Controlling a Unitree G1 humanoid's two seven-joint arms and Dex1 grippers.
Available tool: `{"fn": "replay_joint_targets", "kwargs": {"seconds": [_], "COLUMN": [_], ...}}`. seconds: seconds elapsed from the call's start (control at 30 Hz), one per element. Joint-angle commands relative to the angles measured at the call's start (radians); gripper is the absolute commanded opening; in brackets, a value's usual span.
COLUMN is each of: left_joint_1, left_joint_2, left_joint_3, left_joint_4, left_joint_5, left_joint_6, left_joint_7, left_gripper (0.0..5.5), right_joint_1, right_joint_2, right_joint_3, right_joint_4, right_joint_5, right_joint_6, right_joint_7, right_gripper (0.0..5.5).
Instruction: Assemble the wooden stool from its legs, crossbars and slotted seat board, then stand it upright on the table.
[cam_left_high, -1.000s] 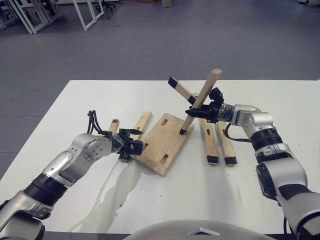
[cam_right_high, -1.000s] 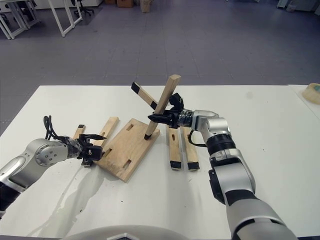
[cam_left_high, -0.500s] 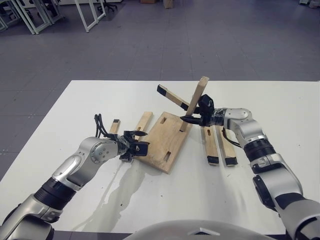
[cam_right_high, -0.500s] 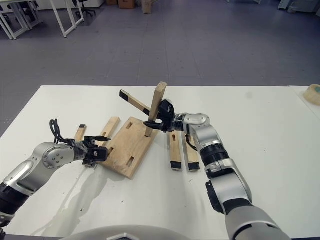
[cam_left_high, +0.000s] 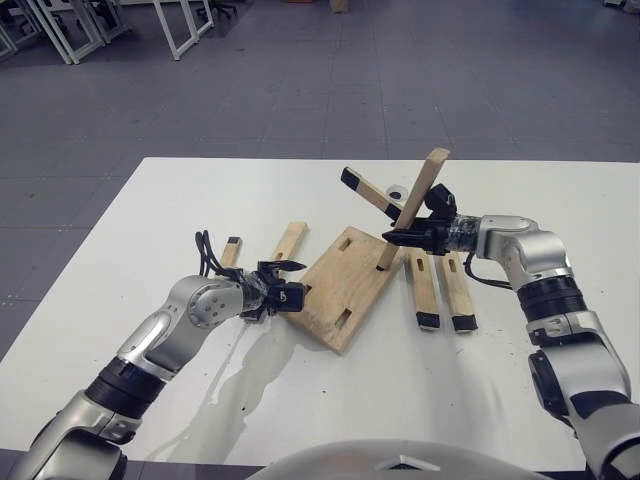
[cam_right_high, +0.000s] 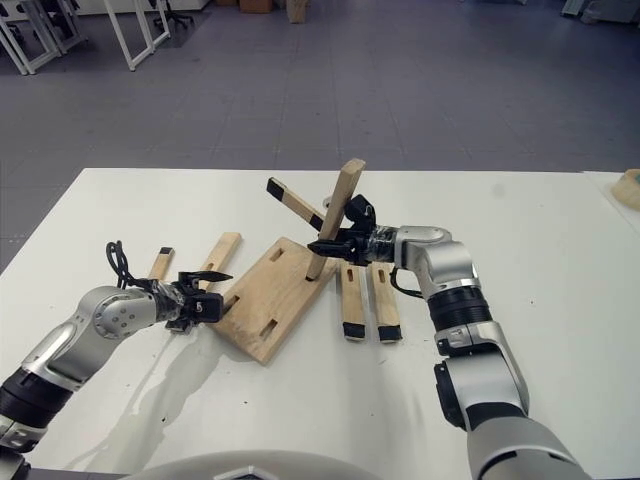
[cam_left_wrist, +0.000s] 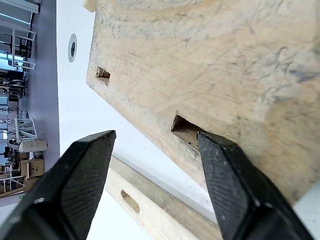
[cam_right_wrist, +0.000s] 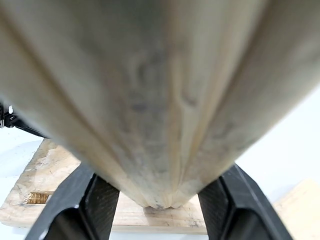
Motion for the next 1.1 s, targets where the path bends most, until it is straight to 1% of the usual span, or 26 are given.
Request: {"fn": "replay_joint_targets", "kwargs": {"seconds": [0.03,0.17,0.2,0.23,0.3,0.4,0.53,0.6,0.63,0.73,0.83,0.87,0.93,1.03,1.1], "left_joint_1": [0.049,0.052,0.053,0.053,0.055,0.056,0.068,0.065,0.064,0.07,0.07,0.069,0.068,0.066,0.066], "left_joint_2": [-0.021,-0.034,-0.039,-0.043,-0.048,-0.053,-0.057,-0.057,-0.057,-0.061,-0.063,-0.065,-0.07,-0.078,-0.08], "left_joint_3": [-0.027,-0.01,-0.005,0.0,0.008,0.014,0.024,0.026,0.026,0.022,0.019,0.016,0.013,0.007,0.007], "left_joint_4": [0.046,0.042,0.041,0.04,0.036,0.036,0.033,0.037,0.039,0.037,0.038,0.039,0.039,0.042,0.043], "left_joint_5": [0.021,0.018,0.015,0.013,0.011,0.011,0.01,0.009,0.01,0.012,0.014,0.016,0.019,0.023,0.024], "left_joint_6": [0.032,0.039,0.04,0.042,0.045,0.048,0.057,0.055,0.053,0.052,0.051,0.051,0.053,0.056,0.058], "left_joint_7": [-0.022,-0.016,-0.012,-0.009,-0.005,-0.006,-0.003,-0.004,-0.005,-0.004,-0.004,-0.004,-0.004,-0.004,-0.004], "left_gripper": [3.03,3.03,3.03,3.03,3.03,3.03,3.03,3.03,3.03,3.03,3.03,3.03,3.03,3.03,3.03], "right_joint_1": [0.053,0.076,0.084,0.1,0.149,0.217,0.233,0.148,0.069,-0.207,-0.39,-0.417,-0.391,-0.229,-0.08], "right_joint_2": [0.002,-0.024,-0.047,-0.078,-0.154,-0.244,-0.298,-0.299,-0.283,-0.184,-0.077,-0.053,0.0,0.058,0.086], "right_joint_3": [0.023,-0.014,-0.016,-0.013,-0.018,-0.07,-0.153,-0.251,-0.317,-0.49,-0.552,-0.553,-0.481,-0.347,-0.219], "right_joint_4": [-0.062,-0.132,-0.147,-0.166,-0.233,-0.347,-0.436,-0.417,-0.4,-0.375,-0.38,-0.378,-0.362,-0.319,-0.258], "right_joint_5": [-0.008,0.013,0.003,-0.008,-0.014,0.017,0.061,0.081,0.101,0.234,0.337,0.353,0.34,0.293,0.23], "right_joint_6": [0.004,0.029,0.05,0.064,0.108,0.171,0.23,0.222,0.213,0.221,0.22,0.22,0.215,0.211,0.189], "right_joint_7": [0.015,-0.006,-0.012,-0.009,0.002,0.003,-0.021,-0.088,-0.146,-0.316,-0.447,-0.475,-0.481,-0.45,-0.408], "right_gripper": [2.5,3.31,3.59,3.73,3.79,3.79,3.79,3.79,3.79,3.79,3.79,3.79,3.79,3.79,3.79]}}
